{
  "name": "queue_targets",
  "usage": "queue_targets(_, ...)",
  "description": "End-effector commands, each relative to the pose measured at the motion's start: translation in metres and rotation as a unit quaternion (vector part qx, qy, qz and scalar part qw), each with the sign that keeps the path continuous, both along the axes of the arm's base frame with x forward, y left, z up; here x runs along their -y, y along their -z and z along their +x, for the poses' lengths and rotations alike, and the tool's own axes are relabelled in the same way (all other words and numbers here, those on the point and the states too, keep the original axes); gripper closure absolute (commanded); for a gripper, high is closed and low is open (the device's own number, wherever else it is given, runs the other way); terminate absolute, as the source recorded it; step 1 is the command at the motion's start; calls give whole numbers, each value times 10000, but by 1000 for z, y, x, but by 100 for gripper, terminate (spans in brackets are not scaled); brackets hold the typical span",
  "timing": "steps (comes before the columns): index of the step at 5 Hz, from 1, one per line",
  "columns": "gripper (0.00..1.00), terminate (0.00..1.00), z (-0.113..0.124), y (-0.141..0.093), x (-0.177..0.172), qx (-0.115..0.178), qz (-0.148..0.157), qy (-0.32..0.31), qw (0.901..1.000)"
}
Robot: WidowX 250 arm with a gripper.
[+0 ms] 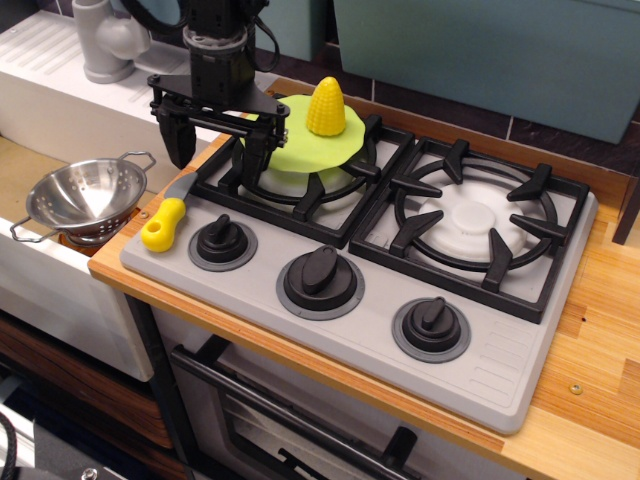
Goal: End effector transition from object to object
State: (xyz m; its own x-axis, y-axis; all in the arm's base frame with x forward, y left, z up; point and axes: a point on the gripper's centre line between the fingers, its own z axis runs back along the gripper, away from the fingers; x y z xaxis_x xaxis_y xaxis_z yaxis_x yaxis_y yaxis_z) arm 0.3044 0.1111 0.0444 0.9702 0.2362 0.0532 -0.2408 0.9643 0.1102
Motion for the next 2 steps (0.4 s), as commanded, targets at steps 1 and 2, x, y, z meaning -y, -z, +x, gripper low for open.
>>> queue_targets(1, 0, 0, -11, -8, -20, 369, 270, 123, 9989)
queue_targets(2, 0, 0, -17, -6, -18, 381, 284, 0, 9989)
